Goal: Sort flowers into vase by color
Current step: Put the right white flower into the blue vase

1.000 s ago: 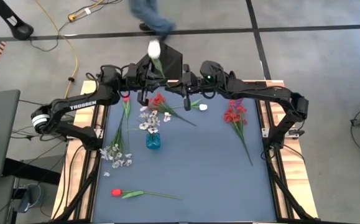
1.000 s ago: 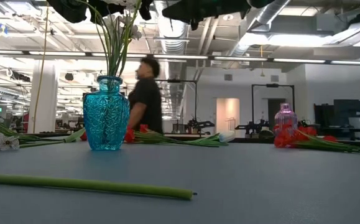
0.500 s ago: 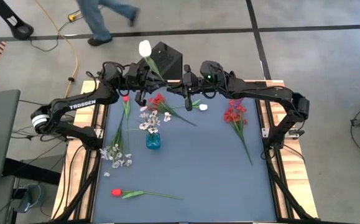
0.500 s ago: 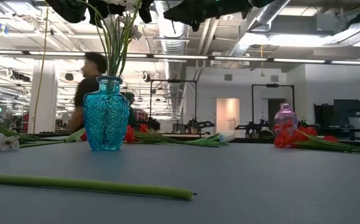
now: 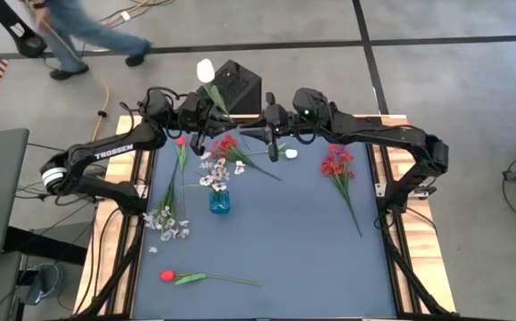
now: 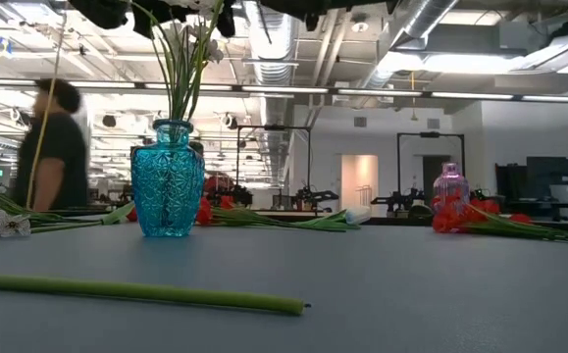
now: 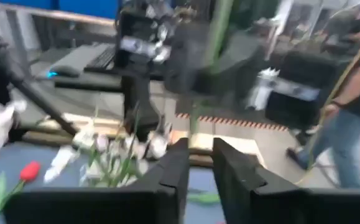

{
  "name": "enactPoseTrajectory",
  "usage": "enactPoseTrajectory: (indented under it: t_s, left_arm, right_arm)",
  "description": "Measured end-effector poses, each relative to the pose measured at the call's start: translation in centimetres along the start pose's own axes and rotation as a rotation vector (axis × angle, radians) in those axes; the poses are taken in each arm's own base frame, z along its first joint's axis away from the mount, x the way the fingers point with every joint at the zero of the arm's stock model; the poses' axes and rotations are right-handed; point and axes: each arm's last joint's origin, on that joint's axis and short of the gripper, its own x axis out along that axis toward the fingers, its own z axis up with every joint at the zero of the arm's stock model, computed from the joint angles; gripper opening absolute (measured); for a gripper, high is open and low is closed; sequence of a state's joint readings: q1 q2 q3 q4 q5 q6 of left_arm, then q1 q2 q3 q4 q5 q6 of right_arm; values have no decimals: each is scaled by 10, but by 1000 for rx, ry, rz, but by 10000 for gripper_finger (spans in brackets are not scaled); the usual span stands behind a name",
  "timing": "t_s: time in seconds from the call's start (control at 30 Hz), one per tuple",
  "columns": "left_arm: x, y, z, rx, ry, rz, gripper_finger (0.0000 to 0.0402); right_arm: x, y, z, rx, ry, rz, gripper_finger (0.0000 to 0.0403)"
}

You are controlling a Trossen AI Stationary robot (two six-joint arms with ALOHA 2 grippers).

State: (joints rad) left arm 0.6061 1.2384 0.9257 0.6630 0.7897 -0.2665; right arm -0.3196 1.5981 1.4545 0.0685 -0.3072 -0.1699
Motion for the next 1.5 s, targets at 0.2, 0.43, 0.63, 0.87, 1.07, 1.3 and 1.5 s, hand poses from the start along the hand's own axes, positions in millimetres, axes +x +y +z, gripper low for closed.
enactPoseTrajectory:
  t_s: [0.2, 0.43, 0.63, 0.87, 1.07, 1.3, 1.5]
  left_arm:
    - [-14, -21, 18, -3, 32, 10, 0]
    - [-57, -70, 41, 109, 154, 140, 0]
    - [-98, -112, 63, 264, 120, 309, 0]
    - [-117, -132, 35, 123, 142, 197, 0]
    - [-116, -136, -6, 60, 125, -113, 0]
    - [-111, -138, -47, 11, 123, -250, 0]
    - [-108, -138, -68, 101, 44, -189, 0]
  right_arm:
    - [-15, -5, 4, 60, 63, -61, 195]
    - [-36, 5, 2, 110, 234, -53, 229]
    - [-36, 11, 2, 104, 258, -105, 219]
    - [-27, 27, -6, 126, 330, -69, 215]
    - [-25, 41, -5, 82, 354, -150, 214]
    - [-23, 48, -14, 134, 398, -166, 214]
    - [-18, 61, -49, 149, 432, -207, 214]
